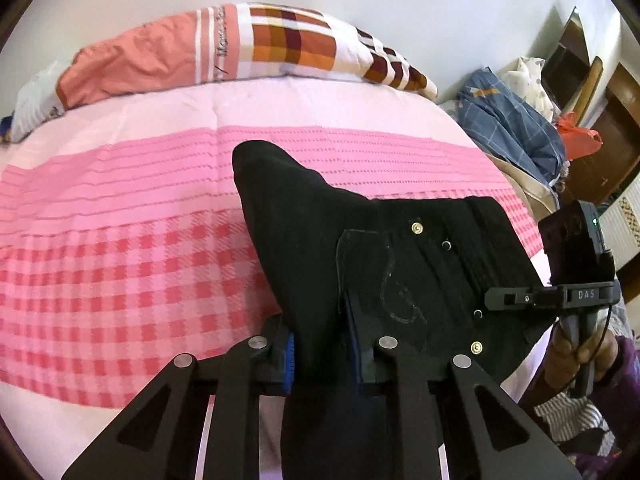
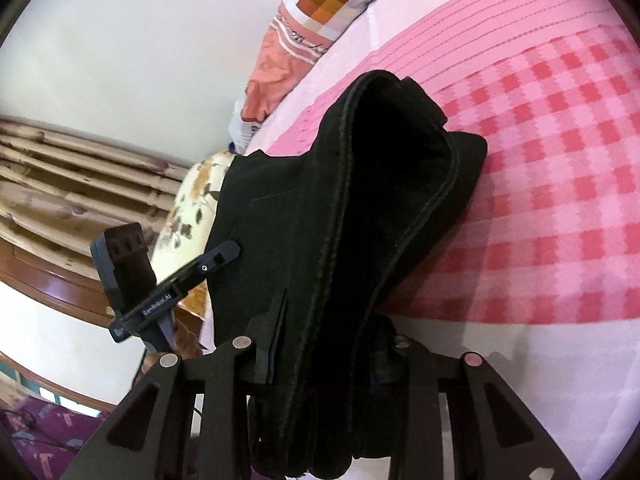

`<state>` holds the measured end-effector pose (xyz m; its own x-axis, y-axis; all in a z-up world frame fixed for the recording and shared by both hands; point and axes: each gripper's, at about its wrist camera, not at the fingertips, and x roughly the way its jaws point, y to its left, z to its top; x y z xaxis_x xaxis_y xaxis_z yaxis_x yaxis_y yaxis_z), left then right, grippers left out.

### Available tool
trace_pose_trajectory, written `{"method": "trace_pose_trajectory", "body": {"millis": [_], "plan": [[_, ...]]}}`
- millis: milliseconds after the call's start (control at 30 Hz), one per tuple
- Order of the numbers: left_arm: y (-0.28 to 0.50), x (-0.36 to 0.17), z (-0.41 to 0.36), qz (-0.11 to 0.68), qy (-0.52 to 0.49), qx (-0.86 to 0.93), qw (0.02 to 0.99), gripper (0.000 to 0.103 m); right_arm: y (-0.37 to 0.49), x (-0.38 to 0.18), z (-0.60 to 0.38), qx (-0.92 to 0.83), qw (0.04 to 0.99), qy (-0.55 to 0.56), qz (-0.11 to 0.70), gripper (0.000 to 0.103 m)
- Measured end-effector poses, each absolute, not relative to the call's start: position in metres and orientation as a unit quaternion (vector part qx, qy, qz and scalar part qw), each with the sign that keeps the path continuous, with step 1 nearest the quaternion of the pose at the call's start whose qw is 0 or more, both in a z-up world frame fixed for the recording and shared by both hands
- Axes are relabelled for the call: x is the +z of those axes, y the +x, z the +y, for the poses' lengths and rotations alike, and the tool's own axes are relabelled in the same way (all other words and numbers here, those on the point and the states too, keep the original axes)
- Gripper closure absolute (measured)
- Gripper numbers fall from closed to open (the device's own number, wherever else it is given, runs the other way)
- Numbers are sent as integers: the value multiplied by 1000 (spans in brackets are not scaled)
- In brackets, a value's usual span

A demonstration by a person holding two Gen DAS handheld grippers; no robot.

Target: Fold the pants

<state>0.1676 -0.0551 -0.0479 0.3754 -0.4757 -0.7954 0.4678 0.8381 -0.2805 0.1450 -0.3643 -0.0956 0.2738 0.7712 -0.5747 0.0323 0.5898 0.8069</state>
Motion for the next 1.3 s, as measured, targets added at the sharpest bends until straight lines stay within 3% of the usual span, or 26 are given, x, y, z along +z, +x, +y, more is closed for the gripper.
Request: {"method": "trace_pose_trajectory", "body": {"millis": [633,1300], "plan": [[155,-7,12,430,11,-222,875,82,179,-69,-284,307,709,352,528,73],[218,-12,95,416,3,-150,897,82,263,-85,-192,340,692,330,545,73]]}}
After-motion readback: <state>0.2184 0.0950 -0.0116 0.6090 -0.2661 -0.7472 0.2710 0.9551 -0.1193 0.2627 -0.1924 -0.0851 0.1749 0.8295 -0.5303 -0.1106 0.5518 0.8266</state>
